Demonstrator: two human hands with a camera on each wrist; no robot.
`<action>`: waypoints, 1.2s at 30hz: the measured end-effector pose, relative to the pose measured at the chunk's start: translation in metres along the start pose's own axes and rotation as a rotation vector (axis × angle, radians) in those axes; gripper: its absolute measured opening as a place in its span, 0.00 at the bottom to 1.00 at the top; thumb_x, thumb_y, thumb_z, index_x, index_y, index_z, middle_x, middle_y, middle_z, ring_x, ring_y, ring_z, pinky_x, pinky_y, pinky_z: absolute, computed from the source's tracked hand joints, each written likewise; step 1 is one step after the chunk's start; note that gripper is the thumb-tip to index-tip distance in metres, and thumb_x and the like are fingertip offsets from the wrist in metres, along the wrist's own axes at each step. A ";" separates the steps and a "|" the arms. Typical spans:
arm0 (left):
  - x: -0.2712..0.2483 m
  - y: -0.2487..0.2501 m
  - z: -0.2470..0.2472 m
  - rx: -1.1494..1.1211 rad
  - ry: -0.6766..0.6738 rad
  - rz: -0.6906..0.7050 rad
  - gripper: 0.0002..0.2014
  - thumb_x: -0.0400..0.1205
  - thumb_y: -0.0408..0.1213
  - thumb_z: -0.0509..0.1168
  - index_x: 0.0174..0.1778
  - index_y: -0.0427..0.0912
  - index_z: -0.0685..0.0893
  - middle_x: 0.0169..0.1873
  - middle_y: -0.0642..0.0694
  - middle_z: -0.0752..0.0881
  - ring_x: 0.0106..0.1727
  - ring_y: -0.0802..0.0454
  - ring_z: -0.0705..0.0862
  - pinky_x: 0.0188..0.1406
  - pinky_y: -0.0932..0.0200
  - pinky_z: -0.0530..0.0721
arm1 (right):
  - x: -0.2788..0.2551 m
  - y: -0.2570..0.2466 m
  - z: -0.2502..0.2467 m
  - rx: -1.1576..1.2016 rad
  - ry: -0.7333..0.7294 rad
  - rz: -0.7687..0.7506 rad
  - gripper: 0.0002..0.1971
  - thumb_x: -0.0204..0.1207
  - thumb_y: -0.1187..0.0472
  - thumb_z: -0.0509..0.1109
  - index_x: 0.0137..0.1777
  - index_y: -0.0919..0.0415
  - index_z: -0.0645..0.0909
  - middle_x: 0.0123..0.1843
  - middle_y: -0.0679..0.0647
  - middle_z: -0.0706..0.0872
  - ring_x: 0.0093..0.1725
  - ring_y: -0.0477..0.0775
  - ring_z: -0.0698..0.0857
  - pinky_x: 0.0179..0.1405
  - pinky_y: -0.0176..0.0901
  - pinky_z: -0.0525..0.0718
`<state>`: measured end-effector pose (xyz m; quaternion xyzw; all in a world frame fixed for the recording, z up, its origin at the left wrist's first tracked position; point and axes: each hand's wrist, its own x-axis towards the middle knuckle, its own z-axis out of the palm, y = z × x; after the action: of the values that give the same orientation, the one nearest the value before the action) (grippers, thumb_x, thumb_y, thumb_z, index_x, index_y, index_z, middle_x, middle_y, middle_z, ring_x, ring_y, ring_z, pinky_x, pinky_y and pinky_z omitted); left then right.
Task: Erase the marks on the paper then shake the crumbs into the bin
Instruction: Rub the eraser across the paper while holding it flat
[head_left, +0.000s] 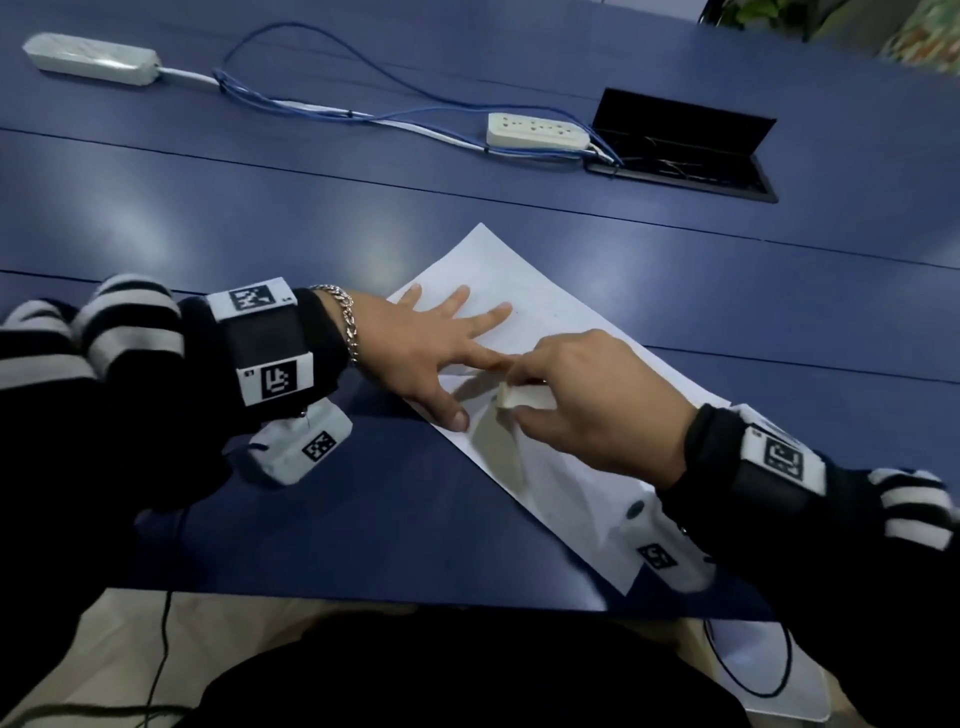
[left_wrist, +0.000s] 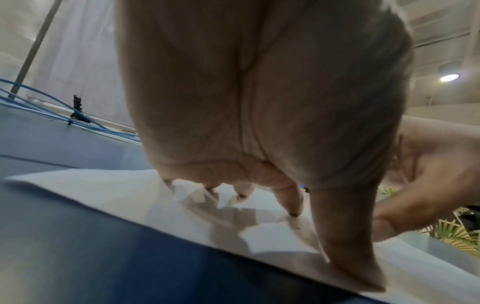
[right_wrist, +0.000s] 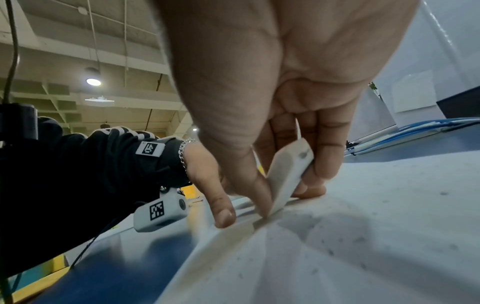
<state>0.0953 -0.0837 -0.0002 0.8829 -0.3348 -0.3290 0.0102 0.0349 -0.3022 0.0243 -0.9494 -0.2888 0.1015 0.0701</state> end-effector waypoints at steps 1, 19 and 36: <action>0.000 0.000 0.000 0.009 -0.005 -0.005 0.43 0.81 0.69 0.68 0.84 0.87 0.44 0.86 0.64 0.21 0.88 0.42 0.23 0.84 0.24 0.31 | -0.003 -0.004 0.003 -0.004 0.002 -0.014 0.14 0.76 0.43 0.68 0.55 0.48 0.87 0.47 0.49 0.87 0.49 0.57 0.85 0.50 0.54 0.84; -0.002 0.002 -0.003 0.012 -0.025 -0.024 0.48 0.80 0.69 0.69 0.81 0.89 0.36 0.86 0.65 0.23 0.90 0.43 0.26 0.85 0.21 0.34 | -0.011 -0.010 -0.002 -0.032 -0.049 -0.016 0.19 0.75 0.38 0.62 0.52 0.49 0.87 0.45 0.49 0.89 0.48 0.58 0.86 0.50 0.53 0.84; -0.078 -0.014 0.027 -0.268 0.320 -0.074 0.51 0.82 0.60 0.73 0.93 0.61 0.44 0.89 0.60 0.63 0.84 0.59 0.68 0.84 0.59 0.66 | -0.071 0.038 -0.004 0.035 -0.076 0.154 0.19 0.75 0.34 0.69 0.58 0.42 0.86 0.50 0.35 0.87 0.51 0.42 0.85 0.53 0.43 0.86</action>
<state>0.0438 -0.0206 0.0203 0.9263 -0.2495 -0.2264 0.1686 -0.0017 -0.3738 0.0319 -0.9629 -0.2155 0.1475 0.0679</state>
